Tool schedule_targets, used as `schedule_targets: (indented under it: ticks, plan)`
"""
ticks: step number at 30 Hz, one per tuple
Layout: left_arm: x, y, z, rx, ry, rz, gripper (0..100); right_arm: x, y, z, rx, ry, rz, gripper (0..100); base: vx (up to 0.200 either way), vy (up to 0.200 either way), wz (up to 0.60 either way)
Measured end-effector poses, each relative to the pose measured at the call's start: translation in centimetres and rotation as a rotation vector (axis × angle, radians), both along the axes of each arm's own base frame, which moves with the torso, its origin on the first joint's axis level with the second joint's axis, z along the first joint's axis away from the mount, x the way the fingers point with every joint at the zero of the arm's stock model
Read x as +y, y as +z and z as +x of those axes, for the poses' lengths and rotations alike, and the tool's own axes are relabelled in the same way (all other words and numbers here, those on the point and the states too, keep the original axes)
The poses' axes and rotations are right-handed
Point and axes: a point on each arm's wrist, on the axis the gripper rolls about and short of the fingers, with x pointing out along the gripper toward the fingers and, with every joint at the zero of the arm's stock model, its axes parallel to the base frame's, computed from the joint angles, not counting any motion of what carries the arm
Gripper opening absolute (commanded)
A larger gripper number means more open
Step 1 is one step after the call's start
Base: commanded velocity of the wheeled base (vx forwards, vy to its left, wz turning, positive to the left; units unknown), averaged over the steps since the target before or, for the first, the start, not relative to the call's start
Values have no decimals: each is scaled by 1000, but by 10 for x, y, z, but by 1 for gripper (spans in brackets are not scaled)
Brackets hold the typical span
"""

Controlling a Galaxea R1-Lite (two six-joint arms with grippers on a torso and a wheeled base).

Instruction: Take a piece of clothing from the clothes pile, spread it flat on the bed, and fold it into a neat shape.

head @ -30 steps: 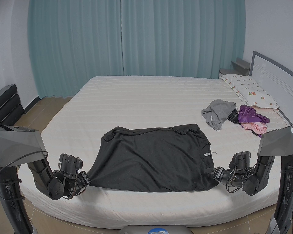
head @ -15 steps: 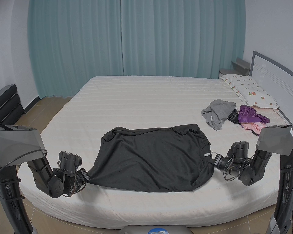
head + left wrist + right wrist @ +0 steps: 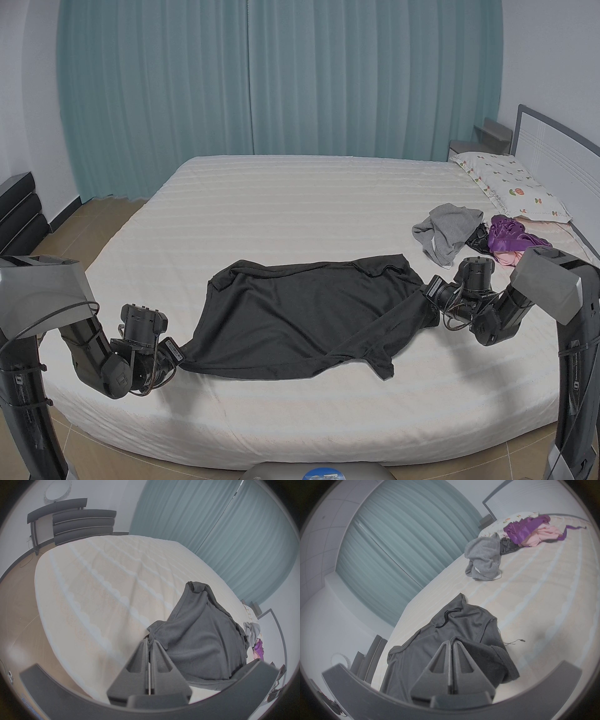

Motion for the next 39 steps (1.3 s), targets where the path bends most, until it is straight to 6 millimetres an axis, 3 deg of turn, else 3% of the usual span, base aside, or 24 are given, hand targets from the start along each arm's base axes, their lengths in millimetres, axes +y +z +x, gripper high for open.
schedule_targets:
  ticks: [4, 5, 12, 19, 23, 27, 34, 39]
  plan:
    - [5, -2, 6, -8, 20, -2, 0, 3, -8, 11, -2, -15, 25, 0, 0, 0, 0]
    - [6, -3, 7, -7, 24, -2, 0, 3, -10, 14, -4, -18, 31, 100, 0, 0, 0]
    - [9, -12, 11, 2, 37, -2, 0, 2, -24, 32, -29, -37, 59, 100, 0, 0, 0]
    - [11, -17, 10, 9, 43, -2, 0, -8, -24, 28, -5, -71, 104, 100, 0, 0, 0]
    - [11, -18, 9, 12, 46, -3, 0, -17, -16, 12, 36, -51, 133, 100, 0, 0, 0]
    - [12, -18, 8, 16, 47, -5, 0, -18, -18, -18, 114, 44, 145, 100, 0, 0, 0]
    - [13, -20, 4, 31, 42, -11, 0, 5, -25, -67, 218, 267, 60, 100, 0, 0, 0]
    - [13, -20, 2, 36, 42, -11, 0, 13, -26, -72, 239, 284, 42, 100, 0, 0, 0]
